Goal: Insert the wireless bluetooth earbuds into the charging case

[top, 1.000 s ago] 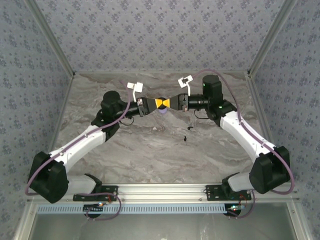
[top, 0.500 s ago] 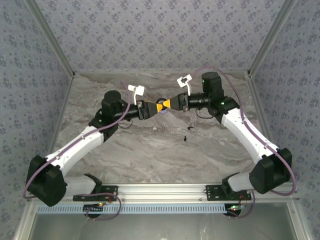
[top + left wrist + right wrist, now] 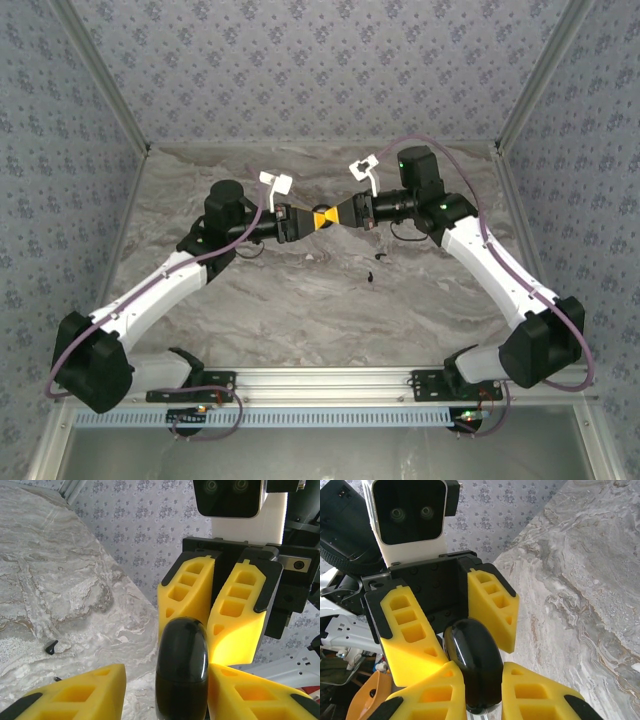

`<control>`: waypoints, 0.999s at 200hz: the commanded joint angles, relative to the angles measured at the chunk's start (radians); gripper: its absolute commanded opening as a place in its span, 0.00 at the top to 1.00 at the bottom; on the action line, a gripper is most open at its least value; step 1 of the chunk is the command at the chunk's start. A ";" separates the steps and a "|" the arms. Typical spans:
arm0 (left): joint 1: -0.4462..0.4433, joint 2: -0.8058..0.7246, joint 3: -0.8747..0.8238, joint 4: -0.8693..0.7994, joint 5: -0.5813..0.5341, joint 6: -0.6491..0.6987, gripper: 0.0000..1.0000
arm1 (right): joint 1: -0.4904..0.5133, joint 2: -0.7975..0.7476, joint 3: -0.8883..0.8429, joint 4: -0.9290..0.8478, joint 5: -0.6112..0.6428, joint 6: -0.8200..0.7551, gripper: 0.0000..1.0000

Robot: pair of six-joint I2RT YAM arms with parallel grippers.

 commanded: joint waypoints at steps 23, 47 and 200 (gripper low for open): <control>-0.011 0.003 0.035 0.001 0.008 0.017 0.55 | 0.014 0.001 0.047 -0.023 0.007 -0.022 0.82; -0.010 0.001 0.031 -0.005 0.001 0.017 0.57 | 0.012 0.000 0.051 -0.026 0.030 -0.019 0.82; -0.015 0.005 0.036 -0.021 -0.005 0.025 0.54 | 0.013 0.000 0.052 -0.018 0.060 -0.001 0.81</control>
